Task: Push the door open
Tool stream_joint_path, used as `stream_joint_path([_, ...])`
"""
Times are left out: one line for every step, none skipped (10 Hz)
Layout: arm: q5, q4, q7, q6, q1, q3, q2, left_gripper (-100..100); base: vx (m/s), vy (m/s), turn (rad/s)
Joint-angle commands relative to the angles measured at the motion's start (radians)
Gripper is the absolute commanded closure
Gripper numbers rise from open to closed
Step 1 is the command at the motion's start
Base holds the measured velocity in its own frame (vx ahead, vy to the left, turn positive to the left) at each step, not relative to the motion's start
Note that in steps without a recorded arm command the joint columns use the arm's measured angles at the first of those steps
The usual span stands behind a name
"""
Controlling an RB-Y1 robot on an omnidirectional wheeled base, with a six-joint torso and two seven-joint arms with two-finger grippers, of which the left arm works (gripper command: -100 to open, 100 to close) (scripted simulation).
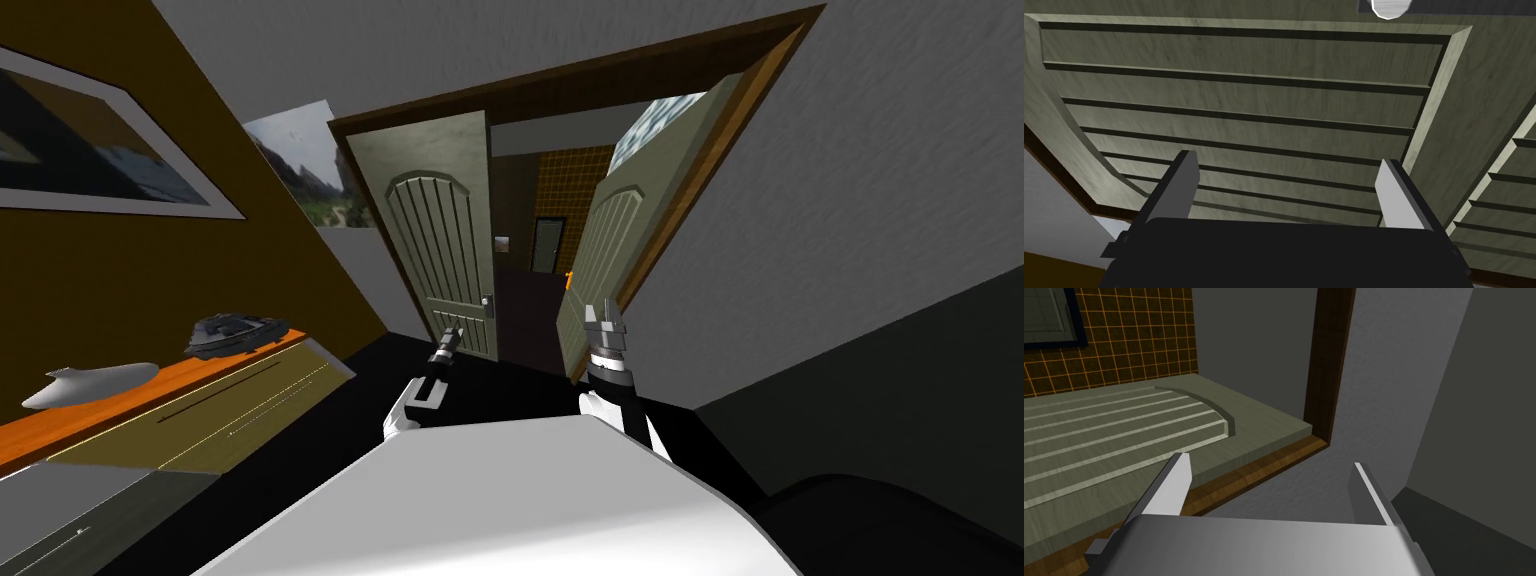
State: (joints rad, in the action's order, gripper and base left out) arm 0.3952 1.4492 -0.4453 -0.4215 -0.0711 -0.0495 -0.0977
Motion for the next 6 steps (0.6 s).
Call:
stream_joint_path([0.023,-0.045,-0.028,0.016,0.026,0.003,-0.001,-100,0.117,0.056,-0.153])
stream_joint_path([0.032,-0.065,-0.037,0.021,0.038,0.003,-0.001,-100,0.123,0.063,-0.188])
stream_joint_path([0.04,-0.084,-0.046,0.026,0.049,0.003,-0.001,-100,0.107,0.046,-0.103])
stream_joint_path([0.047,-0.101,-0.054,0.029,0.059,0.003,-0.001,-100,0.095,0.032,-0.064])
stream_joint_path([0.054,-0.118,-0.062,0.033,0.069,0.003,-0.001,-100,0.088,0.041,-0.099])
stream_joint_path([0.061,-0.135,-0.071,0.037,0.079,0.004,-0.001,-100,0.071,0.046,-0.093])
